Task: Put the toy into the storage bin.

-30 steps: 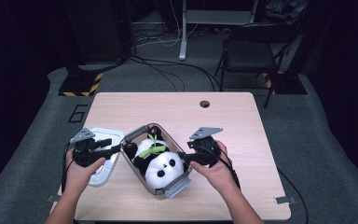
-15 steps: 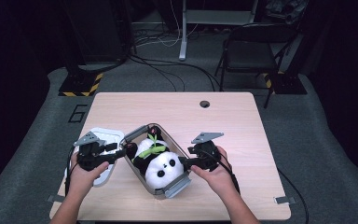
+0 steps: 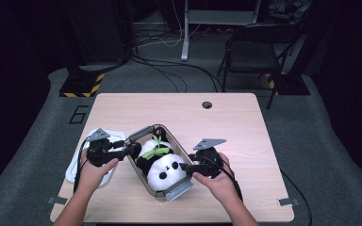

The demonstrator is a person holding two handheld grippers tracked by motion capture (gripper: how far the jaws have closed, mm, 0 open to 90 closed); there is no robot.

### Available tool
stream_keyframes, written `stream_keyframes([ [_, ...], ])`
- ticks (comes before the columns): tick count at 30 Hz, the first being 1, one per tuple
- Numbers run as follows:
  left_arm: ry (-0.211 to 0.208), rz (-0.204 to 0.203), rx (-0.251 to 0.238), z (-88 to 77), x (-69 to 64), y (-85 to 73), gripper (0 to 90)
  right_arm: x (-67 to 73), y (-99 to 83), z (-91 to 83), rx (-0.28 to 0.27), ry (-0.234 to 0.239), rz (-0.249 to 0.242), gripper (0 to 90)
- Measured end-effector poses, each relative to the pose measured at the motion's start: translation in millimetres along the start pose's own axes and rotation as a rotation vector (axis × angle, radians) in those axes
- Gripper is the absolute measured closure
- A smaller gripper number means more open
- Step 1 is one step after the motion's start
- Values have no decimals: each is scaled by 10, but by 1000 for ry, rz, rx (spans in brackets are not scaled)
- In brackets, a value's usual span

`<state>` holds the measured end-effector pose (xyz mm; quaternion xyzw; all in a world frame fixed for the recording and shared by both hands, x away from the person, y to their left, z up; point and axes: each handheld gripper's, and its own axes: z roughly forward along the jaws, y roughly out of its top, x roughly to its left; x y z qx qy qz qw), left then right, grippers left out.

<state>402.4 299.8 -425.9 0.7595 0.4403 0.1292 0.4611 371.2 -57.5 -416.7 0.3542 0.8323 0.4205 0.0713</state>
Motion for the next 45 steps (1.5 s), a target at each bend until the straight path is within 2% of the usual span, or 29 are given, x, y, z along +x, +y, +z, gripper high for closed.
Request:
stream_keyframes([
  [3, -18, -16, -3, 90, 2, 21, 442, 37, -24, -31, -8, 0, 5, 471],
  [7, -35, -17, -5, 174, -6, 58, 457, 83, -55, -67, -21, 5, 7, 458],
  [13, -56, -21, -11, 220, 8, 100, 462, 141, -95, -149, -37, 27, -7, 440],
  [17, -50, -31, -25, 145, -7, 101, 454, 159, -131, -229, -49, 63, -19, 420],
  [21, -43, -23, -29, 38, -46, 83, 435, 227, -209, -321, -54, 56, -49, 360],
  [24, -40, -18, -27, -28, -78, 53, 429, 260, -275, -371, -42, 82, -54, 330],
  [28, -38, -15, -18, -122, -122, -11, 424, 303, -319, -406, -34, 93, -69, 297],
  [33, -55, -5, -6, -219, -188, -77, 423, 355, -350, -415, 19, 77, -120, 280],
  [35, -67, -4, -5, -218, -221, -98, 423, 367, -362, -408, 32, 73, -131, 277],
  [38, -82, 2, 9, -177, -249, -112, 422, 378, -371, -373, 49, 41, -163, 277],
  [41, -84, 8, 13, -129, -249, -114, 414, 387, -379, -321, 61, 26, -163, 259],
  [43, -69, 3, 0, -105, -235, -108, 412, 379, -373, -281, 60, 52, -143, 253],
  [45, -72, -5, 1, -86, -190, -91, 423, 383, -363, -234, 59, 83, -119, 252],
])
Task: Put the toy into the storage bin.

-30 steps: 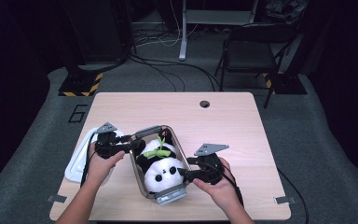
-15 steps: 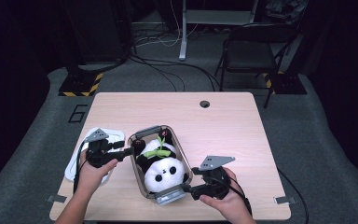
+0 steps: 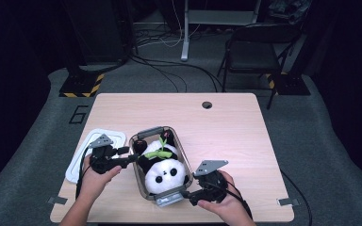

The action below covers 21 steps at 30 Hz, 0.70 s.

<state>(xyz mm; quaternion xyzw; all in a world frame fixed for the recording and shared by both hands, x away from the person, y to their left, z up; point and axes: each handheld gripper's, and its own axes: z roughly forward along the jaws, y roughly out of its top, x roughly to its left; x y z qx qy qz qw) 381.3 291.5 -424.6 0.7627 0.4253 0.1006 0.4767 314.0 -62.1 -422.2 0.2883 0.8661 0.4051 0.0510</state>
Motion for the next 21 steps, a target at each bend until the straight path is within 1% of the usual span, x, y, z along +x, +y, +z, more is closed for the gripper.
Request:
stream_keyframes([
  [4, -1, -17, -13, 51, 99, 43, 427, 21, 71, 119, -2, 25, 35, 250],
  [6, 2, -23, -18, 74, 143, 61, 428, 19, 109, 172, -5, 31, 39, 250],
  [7, 2, -31, -18, 84, 158, 66, 429, 18, 135, 208, -6, 35, 50, 250],
  [9, 5, -24, -5, 86, 185, 68, 432, 24, 179, 262, -5, 30, 59, 251],
  [12, 10, -22, -7, 64, 208, 53, 432, 37, 246, 339, -13, 16, 70, 254],
  [15, 12, -37, -24, 15, 244, 28, 437, 45, 302, 397, -22, 11, 69, 256],
  [17, 17, -39, -26, -10, 257, 17, 440, 52, 333, 434, -29, 8, 69, 256],
  [19, 26, -40, -33, -35, 264, 8, 440, 56, 355, 466, -27, 9, 66, 253],
  [21, 35, -37, -31, -67, 278, -5, 440, 68, 373, 489, -21, 7, 76, 252],
])
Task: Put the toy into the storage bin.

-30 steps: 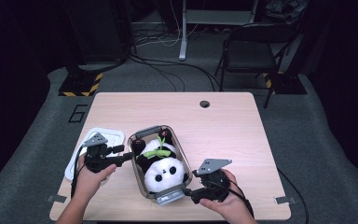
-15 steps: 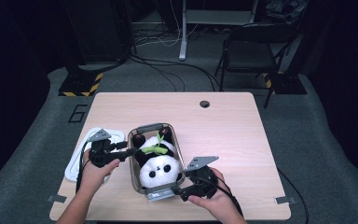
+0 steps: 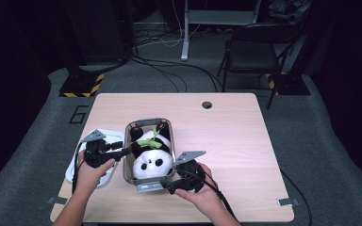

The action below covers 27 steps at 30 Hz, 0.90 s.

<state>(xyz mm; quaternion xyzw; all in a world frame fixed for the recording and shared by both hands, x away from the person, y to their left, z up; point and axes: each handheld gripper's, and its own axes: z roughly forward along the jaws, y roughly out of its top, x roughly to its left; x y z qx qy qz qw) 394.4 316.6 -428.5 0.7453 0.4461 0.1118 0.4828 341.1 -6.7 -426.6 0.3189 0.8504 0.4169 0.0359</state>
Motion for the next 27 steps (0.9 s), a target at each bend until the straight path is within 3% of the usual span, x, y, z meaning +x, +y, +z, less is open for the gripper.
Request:
stream_keyframes([
  [6, 15, -18, -48, -131, 43, -32, 421, 35, 16, 40, -1, -6, 5, 250],
  [13, 66, -22, -58, -270, 164, -69, 426, 42, -6, -12, -1, -18, 4, 284],
  [16, 96, -37, -63, -315, 239, -101, 427, 38, -18, -50, 2, -27, -7, 290],
  [26, 224, -11, -56, -413, 488, -206, 431, -36, -80, -216, -3, -60, -45, 319],
  [27, 237, -18, -53, -416, 521, -221, 433, -47, -85, -241, -6, -65, -30, 319],
])
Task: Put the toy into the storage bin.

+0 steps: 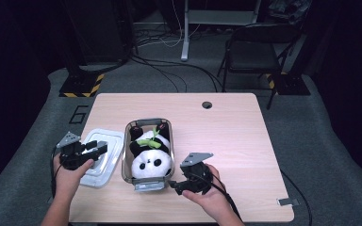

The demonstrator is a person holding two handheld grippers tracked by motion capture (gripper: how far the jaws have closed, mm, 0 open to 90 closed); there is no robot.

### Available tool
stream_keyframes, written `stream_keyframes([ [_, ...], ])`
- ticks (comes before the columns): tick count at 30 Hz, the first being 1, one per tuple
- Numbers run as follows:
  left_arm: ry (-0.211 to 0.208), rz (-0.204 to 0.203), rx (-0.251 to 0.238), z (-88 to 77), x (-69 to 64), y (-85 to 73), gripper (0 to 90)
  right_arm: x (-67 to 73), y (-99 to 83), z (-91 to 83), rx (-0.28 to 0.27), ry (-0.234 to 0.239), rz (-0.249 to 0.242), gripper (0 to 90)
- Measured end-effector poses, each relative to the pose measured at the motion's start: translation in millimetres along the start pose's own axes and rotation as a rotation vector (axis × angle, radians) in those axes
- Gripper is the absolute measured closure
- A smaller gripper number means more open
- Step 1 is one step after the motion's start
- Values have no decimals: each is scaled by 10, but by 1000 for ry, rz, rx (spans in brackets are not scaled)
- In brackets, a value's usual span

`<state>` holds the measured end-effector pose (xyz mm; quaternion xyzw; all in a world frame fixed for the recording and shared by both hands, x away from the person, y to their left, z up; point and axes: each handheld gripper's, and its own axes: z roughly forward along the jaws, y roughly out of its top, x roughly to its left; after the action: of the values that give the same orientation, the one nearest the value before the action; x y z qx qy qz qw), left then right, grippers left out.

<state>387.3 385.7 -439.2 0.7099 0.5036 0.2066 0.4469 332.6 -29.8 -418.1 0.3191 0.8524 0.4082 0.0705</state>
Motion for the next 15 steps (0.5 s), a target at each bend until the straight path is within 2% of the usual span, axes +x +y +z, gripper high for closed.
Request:
stream_keyframes([
  [2, 19, -13, 10, 6, 71, -28, 433, -43, -11, -38, -15, -5, 5, 321],
  [9, 74, -30, 40, 86, 176, -134, 443, -134, -29, -107, -40, -25, 25, 323],
  [12, 93, -19, 48, 121, 214, -184, 463, -166, -35, -122, -44, -34, 27, 326],
  [15, 96, -14, 57, 146, 254, -210, 486, -195, -44, -122, -43, -37, 33, 328],
])
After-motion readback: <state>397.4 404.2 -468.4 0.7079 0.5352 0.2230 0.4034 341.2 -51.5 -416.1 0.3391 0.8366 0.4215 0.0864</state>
